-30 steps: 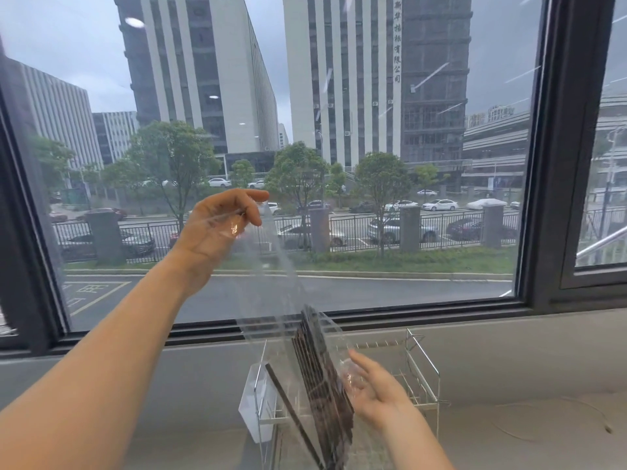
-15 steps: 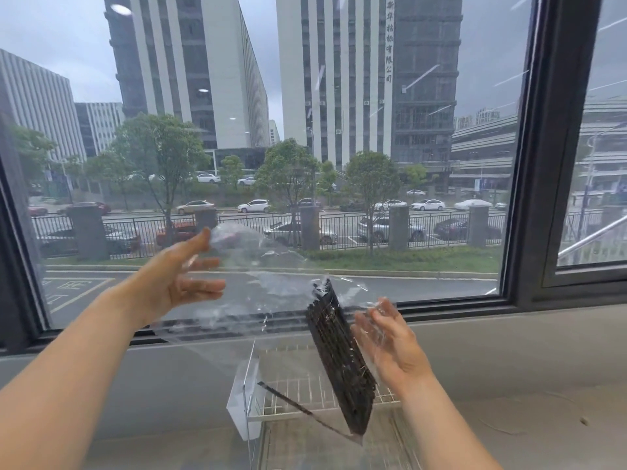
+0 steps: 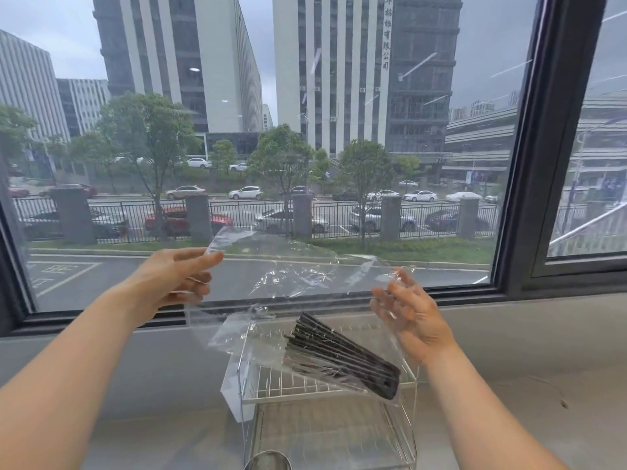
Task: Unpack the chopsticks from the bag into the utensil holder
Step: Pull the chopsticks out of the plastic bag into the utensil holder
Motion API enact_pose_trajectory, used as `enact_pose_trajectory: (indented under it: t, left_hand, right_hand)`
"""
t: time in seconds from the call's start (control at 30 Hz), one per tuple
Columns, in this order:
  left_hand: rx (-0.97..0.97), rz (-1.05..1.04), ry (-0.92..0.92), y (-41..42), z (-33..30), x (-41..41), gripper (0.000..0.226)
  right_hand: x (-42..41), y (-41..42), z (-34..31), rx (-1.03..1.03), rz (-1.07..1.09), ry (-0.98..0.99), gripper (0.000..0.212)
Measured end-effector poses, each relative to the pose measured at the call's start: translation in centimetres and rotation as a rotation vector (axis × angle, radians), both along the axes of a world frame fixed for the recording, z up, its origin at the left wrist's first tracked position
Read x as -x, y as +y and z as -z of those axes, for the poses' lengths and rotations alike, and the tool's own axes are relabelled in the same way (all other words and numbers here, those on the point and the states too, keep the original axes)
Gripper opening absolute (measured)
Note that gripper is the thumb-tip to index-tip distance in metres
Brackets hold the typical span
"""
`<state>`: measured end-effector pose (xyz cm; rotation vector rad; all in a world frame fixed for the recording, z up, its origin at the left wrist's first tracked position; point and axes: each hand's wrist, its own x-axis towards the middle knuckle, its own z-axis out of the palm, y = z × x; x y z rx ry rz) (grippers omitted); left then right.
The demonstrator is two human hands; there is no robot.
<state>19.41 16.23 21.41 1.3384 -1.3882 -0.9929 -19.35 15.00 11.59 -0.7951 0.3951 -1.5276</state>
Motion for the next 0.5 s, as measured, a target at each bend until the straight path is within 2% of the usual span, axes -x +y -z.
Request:
enact_pose_trajectory:
  t: [0.1,0.2,0.37,0.43,0.5]
  left_hand:
    - [-0.056,-0.005,0.033,-0.4,1.1,-0.3,0.064]
    - [-0.108,0.081,0.062,-0.5,2.1,-0.5,0.058]
    - [-0.055,0.253,0.098,-0.5,3.2,-0.1,0.046]
    - [-0.024,0.256,0.144,-0.6,3.3,0.2,0.033]
    - [-0.002,0.229,0.194,-0.9,3.3,0.2,0.007]
  right_hand:
    - [0.5,0.0,-0.8,0.032,-0.016,-0.034,0.027]
    - [0.2,0.1,-1.7,0.081,-0.043,-0.043,0.022]
    - [-0.5,0.1,-1.9,0.071,-0.049,-0.028,0.022]
    - [-0.7,0.0,-1.6,0.049,-0.045,-0.009,0.022]
    - [-0.7,0.0,-0.9,0.02,-0.03,0.023,0.023]
